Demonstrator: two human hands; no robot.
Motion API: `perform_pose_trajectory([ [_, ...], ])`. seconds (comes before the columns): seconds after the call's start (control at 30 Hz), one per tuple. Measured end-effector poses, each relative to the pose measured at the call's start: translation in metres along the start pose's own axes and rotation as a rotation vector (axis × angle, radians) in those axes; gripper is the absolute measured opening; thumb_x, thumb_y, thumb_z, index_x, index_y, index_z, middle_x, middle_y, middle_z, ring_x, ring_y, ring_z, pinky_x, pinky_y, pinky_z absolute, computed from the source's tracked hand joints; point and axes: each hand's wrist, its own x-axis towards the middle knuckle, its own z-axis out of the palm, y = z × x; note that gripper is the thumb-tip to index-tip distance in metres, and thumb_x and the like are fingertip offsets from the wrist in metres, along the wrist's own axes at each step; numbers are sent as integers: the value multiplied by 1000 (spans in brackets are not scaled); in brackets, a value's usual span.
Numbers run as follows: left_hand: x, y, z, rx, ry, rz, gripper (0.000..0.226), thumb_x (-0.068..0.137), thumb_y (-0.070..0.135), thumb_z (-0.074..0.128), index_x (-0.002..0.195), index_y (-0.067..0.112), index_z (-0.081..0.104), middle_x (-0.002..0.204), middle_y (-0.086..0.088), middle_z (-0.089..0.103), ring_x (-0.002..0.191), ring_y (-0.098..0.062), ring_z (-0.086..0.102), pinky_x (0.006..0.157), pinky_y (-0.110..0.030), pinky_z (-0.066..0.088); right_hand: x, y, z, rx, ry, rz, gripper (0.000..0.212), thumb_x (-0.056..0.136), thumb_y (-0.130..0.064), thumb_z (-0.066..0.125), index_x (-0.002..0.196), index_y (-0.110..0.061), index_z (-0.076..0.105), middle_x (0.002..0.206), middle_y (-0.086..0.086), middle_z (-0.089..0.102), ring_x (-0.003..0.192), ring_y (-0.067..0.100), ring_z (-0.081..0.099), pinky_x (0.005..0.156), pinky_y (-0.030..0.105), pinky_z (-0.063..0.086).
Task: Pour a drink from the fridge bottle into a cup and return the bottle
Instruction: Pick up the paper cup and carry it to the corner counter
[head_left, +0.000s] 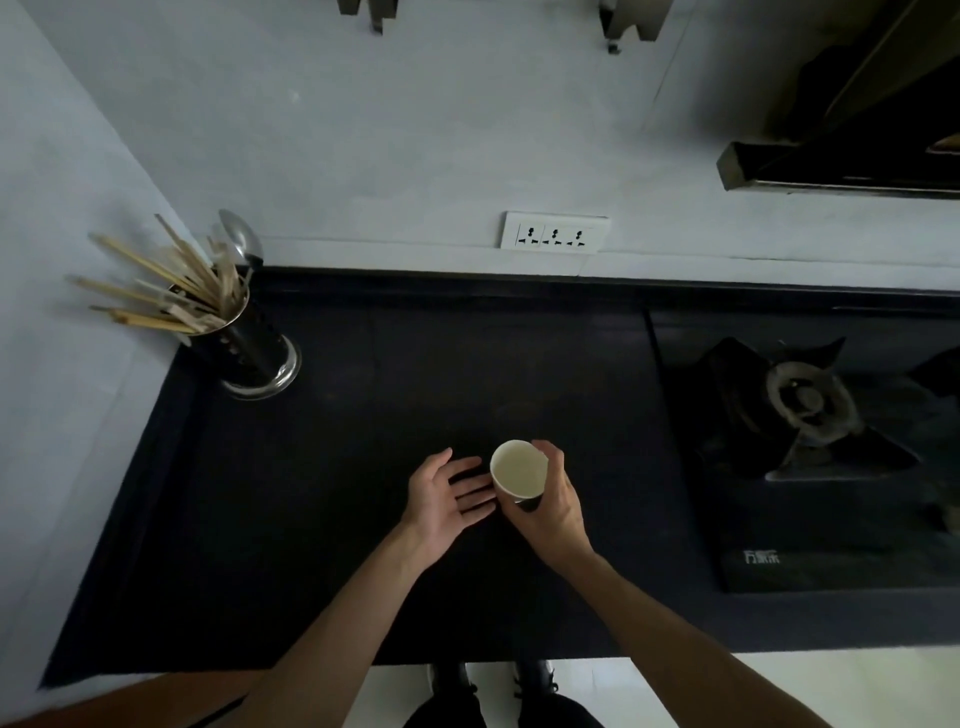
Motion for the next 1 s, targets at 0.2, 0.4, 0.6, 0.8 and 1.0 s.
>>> perform_pose_trajectory([
  [0.2, -2, 3, 1, 88, -25, 12, 46, 99, 40, 43, 124, 5, 59, 122, -24, 64, 117, -39, 59, 110, -54, 39, 1, -2, -1, -49, -38, 30, 80, 81, -30, 79, 139, -34, 24, 133, -6, 48, 121, 7, 50, 89, 14, 44],
  [0.4, -17, 15, 22, 423, -35, 164, 32, 102, 37, 42, 115, 16, 62, 126, -15, 62, 120, -31, 57, 107, -48, 42, 3, -9, -21, -167, -161, -6, 98, 82, -31, 78, 154, -23, 12, 149, 3, 33, 139, 17, 33, 108, 29, 31],
  [0.6, -35, 37, 72, 1183, -67, 457, 45, 101, 41, 46, 140, 17, 46, 144, -10, 49, 129, -23, 49, 108, -40, 38, -1, -21, -84, -303, -285, -4, 116, 76, -54, 76, 155, -33, -8, 155, 5, 30, 142, 22, 31, 113, 42, 32],
  [0.8, -71, 26, 164, 1949, -95, 773, 71, 96, 48, 53, 153, 17, 26, 154, -9, 36, 138, -25, 41, 108, -41, 39, -7, -18, -210, -615, -207, 5, 96, 86, -69, 53, 156, -28, 2, 151, 9, 37, 135, 29, 41, 105, 45, 42],
  [1.0, -106, -20, 279, 2315, -102, 1073, 74, 93, 55, 49, 148, 11, 29, 144, -15, 46, 127, -33, 49, 101, -49, 45, -42, -9, -350, -765, -26, 77, 84, 90, -65, 49, 153, -21, 17, 148, 12, 41, 132, 35, 44, 100, 47, 43],
])
